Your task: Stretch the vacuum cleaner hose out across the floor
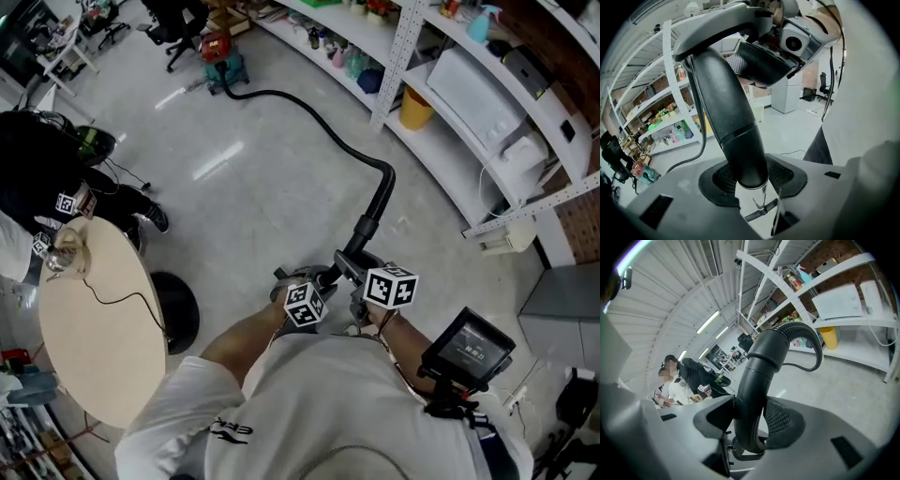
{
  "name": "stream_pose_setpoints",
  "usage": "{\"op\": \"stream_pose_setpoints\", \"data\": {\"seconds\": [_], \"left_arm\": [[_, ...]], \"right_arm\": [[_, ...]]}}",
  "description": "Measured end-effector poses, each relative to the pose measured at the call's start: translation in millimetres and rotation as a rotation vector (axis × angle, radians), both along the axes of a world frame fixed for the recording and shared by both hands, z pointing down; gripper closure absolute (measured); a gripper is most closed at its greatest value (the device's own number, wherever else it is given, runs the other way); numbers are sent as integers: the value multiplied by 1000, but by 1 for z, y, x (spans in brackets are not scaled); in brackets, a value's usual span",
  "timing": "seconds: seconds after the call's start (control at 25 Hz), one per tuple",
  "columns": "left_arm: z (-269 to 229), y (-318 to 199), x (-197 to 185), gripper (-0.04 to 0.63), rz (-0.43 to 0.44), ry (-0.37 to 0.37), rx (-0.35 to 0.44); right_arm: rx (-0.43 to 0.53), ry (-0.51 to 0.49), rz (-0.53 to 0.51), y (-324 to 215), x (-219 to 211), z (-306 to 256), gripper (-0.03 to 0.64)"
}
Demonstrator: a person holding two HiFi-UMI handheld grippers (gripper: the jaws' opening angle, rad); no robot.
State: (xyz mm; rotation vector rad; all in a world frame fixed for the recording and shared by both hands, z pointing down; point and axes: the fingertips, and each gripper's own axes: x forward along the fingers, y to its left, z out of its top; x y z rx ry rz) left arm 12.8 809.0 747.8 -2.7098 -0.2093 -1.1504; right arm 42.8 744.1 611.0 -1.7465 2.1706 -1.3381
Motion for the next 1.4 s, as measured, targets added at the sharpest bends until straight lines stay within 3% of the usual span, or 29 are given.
{"op": "stream_pose_setpoints", "data": {"seconds": [0.4,0.88,1.4], "left_arm": [[7,89,15,434,-178,6,-18],[17,146,-24,434,-325,-37,-41],[23,183,-143,434,-449,-63,-48]], "right_arm": [[24,42,-213,82,-6,2,430],[23,27,-437,142,-60,8,430],[-10,23,-602,193,-177,15,434]]}}
